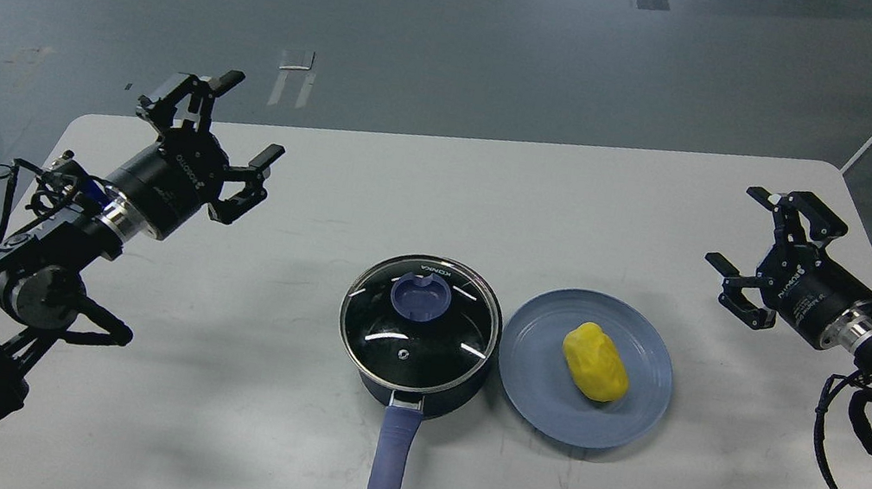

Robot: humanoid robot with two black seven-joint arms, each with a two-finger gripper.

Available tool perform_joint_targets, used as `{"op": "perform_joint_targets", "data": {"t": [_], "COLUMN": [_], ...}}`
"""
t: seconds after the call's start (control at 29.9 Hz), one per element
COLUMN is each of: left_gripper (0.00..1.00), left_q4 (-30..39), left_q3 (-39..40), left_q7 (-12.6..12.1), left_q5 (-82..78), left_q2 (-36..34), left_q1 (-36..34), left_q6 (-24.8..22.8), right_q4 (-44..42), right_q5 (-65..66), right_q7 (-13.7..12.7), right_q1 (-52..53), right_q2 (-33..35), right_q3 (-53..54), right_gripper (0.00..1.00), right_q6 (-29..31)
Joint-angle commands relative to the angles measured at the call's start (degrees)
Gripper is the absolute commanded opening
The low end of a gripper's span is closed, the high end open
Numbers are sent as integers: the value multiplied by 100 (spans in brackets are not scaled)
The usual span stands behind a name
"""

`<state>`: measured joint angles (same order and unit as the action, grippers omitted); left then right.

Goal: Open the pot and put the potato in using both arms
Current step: 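Move the left gripper to the blue knob of the glass pot lid, then grasp the lid knob with the left gripper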

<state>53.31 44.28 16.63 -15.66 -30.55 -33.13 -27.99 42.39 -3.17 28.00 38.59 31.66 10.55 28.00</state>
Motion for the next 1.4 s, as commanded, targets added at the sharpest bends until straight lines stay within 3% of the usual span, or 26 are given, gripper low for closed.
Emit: {"op": "perform_joint_targets", "data": {"t": [0.0,0.07,0.2,0.33,0.53,0.77,0.9,1.1,1.37], "left_gripper": [98,98,98,98,98,98,98,98,98], "left_q4": [-163,-58,907,2145,3202,3344,3265,3177,2773], "left_q3": [45,54,-8,80,45,-148,-761,-974,-1282], "left_q7": [-11,77,332,595,1000,1137,1137,1137,1137], "left_q5": [27,1,-384,-2532,-5521,-8680,-10024,-10934,-10934], "left_q2": [-30,-82,-556,-890,-927,-698,-557,-346,-127], "left_q1": [-202,-202,-194,-194,-185,-299,-483,-475,-475], "left_q6": [-1,-1,-1,-1,-1,241,837,1033,1068], "right_q4": [7,7,7,7,15,15,15,15,15], "right_q5": [0,0,0,9,9,9,9,9,9], "right_q7": [0,0,0,0,0,0,0,0,0], "right_q1": [-9,-1,-1,-36,-53,-80,-88,-97,-97], "right_q2": [-11,-11,-2,7,-2,7,7,7,-2], "right_q3": [0,0,0,0,0,0,0,0,-9], "right_gripper": [100,100,100,100,100,100,100,100,100], "right_q6": [0,0,0,0,0,0,0,0,0]}}
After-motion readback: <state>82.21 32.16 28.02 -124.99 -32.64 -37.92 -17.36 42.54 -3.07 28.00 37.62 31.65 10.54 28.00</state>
